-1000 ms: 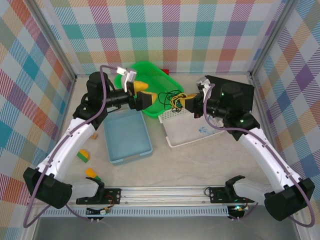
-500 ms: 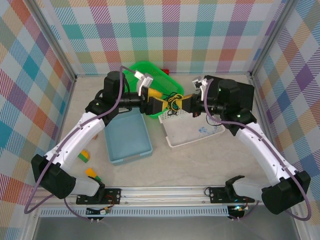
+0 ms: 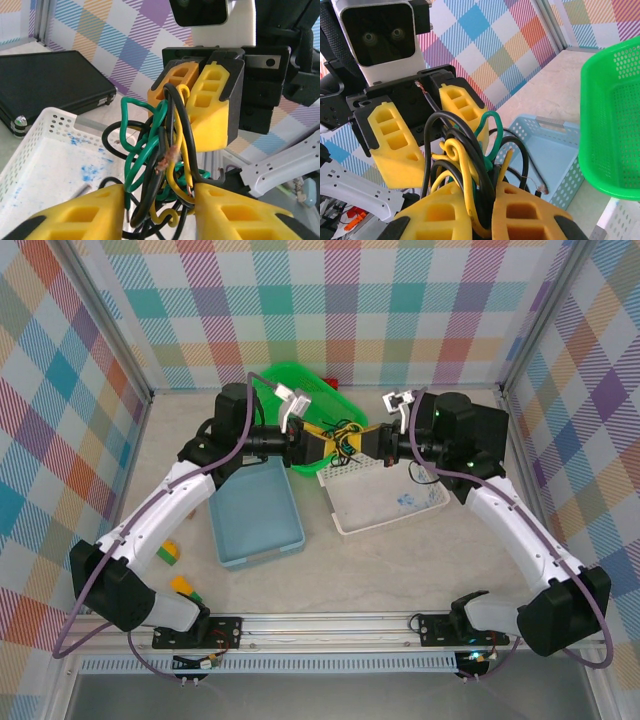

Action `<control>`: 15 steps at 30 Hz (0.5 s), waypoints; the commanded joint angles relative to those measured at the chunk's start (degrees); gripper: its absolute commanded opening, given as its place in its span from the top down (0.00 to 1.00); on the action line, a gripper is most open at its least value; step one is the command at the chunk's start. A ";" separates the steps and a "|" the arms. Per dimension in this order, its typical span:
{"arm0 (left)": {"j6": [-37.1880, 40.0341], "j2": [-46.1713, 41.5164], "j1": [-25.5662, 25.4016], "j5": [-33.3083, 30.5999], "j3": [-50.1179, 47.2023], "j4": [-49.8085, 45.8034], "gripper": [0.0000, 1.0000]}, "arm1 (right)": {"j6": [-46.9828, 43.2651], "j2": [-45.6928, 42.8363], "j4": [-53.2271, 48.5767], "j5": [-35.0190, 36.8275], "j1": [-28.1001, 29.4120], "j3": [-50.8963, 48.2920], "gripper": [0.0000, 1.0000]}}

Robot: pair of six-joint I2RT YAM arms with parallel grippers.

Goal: Untangle the cables

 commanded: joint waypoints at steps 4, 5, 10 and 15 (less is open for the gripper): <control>-2.84 -0.77 -0.64 1.76 -2.83 6.48 0.70 | 2.83 0.36 5.72 -4.05 0.35 0.62 1.00; -3.37 -0.73 -0.57 2.00 -3.03 7.06 0.70 | 3.37 0.45 6.36 -4.05 0.30 0.37 1.00; -4.34 -1.54 -0.64 1.71 -4.16 8.92 0.52 | 6.26 1.39 9.36 -5.55 0.09 -0.47 1.00; -6.98 -1.33 -0.60 3.28 -5.06 12.04 0.66 | 7.61 2.28 11.13 -8.22 0.10 -0.83 1.00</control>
